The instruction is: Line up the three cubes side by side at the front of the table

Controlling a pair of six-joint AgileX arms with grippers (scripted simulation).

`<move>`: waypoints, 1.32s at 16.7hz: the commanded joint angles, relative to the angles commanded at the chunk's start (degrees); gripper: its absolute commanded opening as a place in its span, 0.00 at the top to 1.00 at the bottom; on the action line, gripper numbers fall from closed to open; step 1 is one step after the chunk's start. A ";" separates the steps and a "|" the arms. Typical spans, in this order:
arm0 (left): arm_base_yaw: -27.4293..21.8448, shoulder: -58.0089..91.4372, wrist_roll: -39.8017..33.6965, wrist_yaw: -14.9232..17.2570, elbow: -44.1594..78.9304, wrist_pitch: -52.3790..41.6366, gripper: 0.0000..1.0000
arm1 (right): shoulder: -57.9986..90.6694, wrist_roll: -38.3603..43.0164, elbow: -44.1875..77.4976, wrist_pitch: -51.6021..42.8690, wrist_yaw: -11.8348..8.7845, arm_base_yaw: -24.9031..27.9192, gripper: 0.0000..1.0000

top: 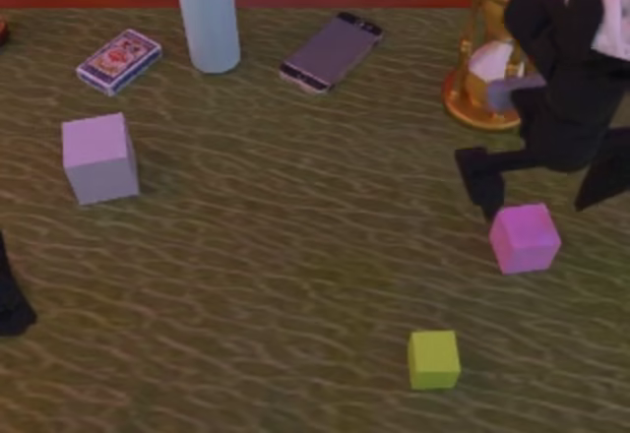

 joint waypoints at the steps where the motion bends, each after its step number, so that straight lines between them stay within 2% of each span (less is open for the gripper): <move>1: 0.00 0.00 0.00 0.00 0.00 0.00 0.00 | 0.80 0.01 -1.07 1.89 0.01 0.04 0.00; 6: 0.00 0.00 0.00 0.00 0.00 0.00 0.00 | 5.71 0.24 -7.38 13.60 0.05 0.19 0.00; 12: 0.00 0.00 0.00 0.00 0.00 0.00 0.00 | 6.74 0.30 -8.55 15.45 0.06 0.23 0.00; 22: 0.00 0.00 0.00 0.00 0.00 0.00 0.00 | 6.74 0.30 -8.55 15.45 0.06 0.23 0.75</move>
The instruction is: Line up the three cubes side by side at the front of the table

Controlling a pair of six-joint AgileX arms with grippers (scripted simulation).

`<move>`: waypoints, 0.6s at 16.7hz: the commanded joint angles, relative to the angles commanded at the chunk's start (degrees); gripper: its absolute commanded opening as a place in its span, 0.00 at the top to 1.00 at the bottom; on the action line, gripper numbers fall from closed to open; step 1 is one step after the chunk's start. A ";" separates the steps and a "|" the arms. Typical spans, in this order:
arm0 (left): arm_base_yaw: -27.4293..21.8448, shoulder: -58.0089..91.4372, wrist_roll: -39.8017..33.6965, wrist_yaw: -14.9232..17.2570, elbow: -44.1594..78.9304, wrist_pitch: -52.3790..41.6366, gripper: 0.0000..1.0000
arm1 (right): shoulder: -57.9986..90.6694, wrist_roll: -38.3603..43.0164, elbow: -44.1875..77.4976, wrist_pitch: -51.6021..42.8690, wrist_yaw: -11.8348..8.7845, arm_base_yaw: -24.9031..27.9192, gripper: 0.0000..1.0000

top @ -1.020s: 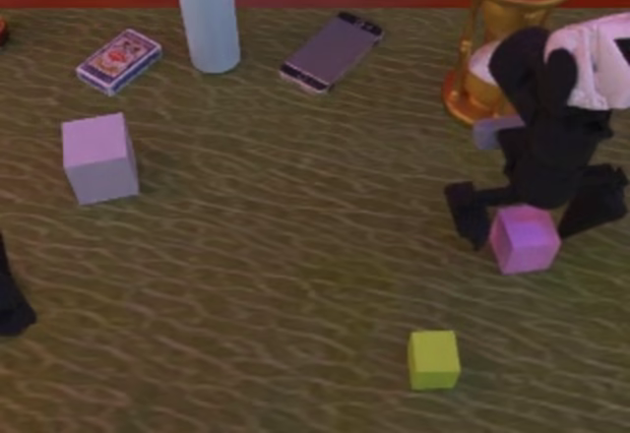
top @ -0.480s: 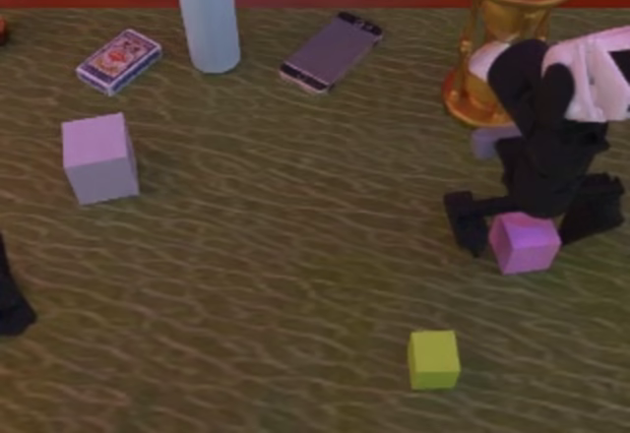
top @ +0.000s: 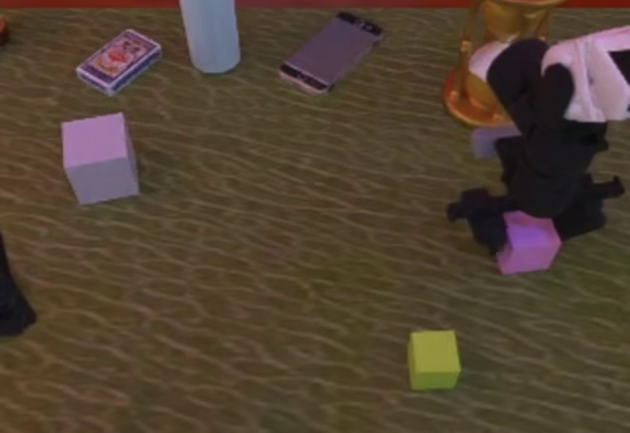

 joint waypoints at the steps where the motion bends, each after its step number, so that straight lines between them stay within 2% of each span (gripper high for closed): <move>1: 0.00 0.00 0.00 0.00 0.00 0.00 0.00 | 0.00 0.00 0.00 0.00 0.00 0.00 0.83; 3: 0.00 0.00 0.00 0.00 0.00 0.00 0.00 | 0.00 0.00 0.00 0.00 0.00 0.00 0.98; 4: 0.00 0.00 0.00 0.00 0.00 0.00 0.00 | 0.00 0.00 0.00 0.00 0.00 0.00 1.00; 10: 0.00 0.00 0.00 0.00 0.00 0.00 0.00 | 0.00 0.00 0.00 0.00 0.00 0.00 1.00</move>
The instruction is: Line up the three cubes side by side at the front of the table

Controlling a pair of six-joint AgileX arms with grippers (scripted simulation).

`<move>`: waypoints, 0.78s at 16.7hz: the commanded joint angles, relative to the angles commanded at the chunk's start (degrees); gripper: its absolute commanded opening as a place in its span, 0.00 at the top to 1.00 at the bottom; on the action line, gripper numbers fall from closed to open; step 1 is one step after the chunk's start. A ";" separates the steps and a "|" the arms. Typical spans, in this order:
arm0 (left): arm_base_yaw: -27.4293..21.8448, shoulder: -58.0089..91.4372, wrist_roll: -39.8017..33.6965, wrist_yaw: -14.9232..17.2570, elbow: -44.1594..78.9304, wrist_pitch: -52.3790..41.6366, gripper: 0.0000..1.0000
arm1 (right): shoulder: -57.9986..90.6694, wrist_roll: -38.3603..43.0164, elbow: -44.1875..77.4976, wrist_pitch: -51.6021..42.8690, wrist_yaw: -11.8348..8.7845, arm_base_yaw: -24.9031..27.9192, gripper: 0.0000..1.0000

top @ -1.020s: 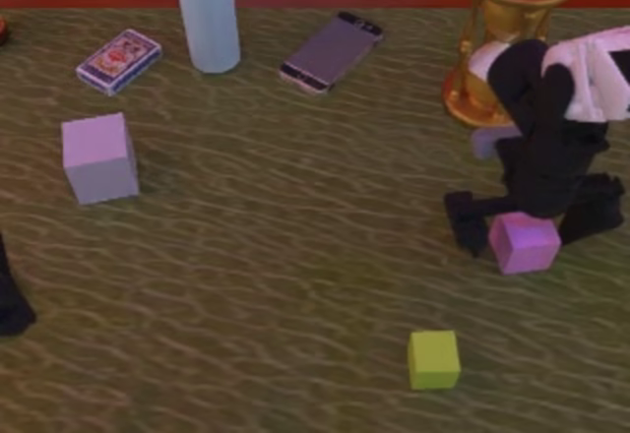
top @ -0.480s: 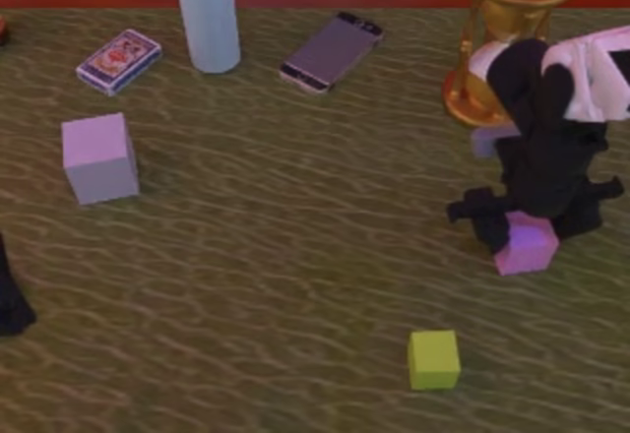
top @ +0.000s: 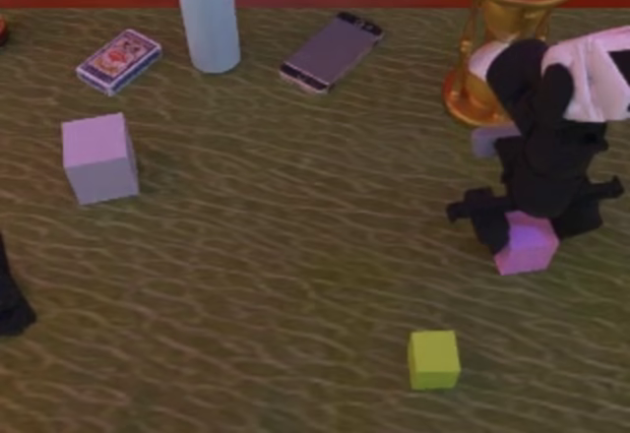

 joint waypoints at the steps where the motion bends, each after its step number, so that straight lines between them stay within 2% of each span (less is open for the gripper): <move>1: 0.00 0.00 0.00 0.00 0.00 0.00 0.00 | 0.00 0.00 0.00 0.00 0.00 0.00 1.00; 5: 0.00 0.00 0.00 0.00 0.00 0.00 0.00 | -2.34 -0.16 2.09 -2.98 0.26 0.05 1.00; 10: 0.00 0.00 0.00 0.00 0.00 0.00 0.00 | -6.54 -0.20 7.49 -13.13 0.20 0.32 1.00; 13: 0.00 0.00 0.00 0.00 0.00 0.00 0.00 | -7.51 -0.25 8.37 -14.47 0.19 0.37 1.00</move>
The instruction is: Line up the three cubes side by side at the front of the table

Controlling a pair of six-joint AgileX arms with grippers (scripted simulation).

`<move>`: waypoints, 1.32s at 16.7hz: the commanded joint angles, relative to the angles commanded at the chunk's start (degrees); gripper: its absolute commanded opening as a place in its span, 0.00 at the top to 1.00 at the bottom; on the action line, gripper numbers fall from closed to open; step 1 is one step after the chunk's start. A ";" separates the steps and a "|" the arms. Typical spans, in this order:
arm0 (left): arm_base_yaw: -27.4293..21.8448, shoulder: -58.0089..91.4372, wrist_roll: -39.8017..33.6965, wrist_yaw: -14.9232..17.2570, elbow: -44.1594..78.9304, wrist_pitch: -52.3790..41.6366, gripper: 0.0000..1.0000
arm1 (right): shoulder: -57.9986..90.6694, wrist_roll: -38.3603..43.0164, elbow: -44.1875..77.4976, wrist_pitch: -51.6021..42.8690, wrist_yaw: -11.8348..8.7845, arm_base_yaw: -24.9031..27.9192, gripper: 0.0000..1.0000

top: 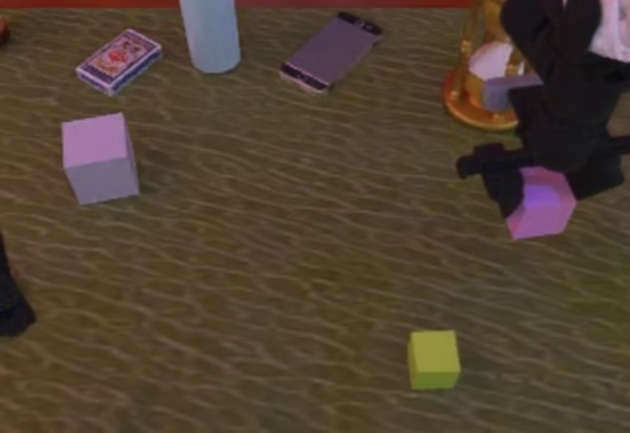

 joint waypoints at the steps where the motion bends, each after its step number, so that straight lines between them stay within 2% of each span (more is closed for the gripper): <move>1: 0.00 0.00 0.00 0.00 0.00 0.00 0.00 | 0.00 0.00 0.00 0.00 0.00 0.00 1.00; 4: 0.00 0.00 0.00 0.00 0.00 0.00 0.00 | 0.24 0.95 -0.06 -0.01 0.01 0.52 1.00; 6: 0.00 0.00 0.00 0.00 0.00 0.00 0.00 | 0.13 4.19 0.00 -0.45 0.10 3.45 1.00; 9: 0.00 0.00 0.00 0.00 0.00 0.00 0.00 | -0.59 13.14 -0.34 -1.33 0.29 10.51 1.00; 14: 0.00 0.00 0.00 0.00 0.00 0.00 0.00 | -2.96 32.58 -1.83 -2.68 0.55 24.62 1.00; 17: 0.00 0.00 0.00 0.00 0.00 0.00 0.00 | -4.71 39.67 -2.72 -2.84 0.72 30.80 1.00; 22: 0.00 0.00 0.00 0.00 0.00 0.00 0.00 | -5.36 41.36 -3.04 -2.79 0.79 32.44 1.00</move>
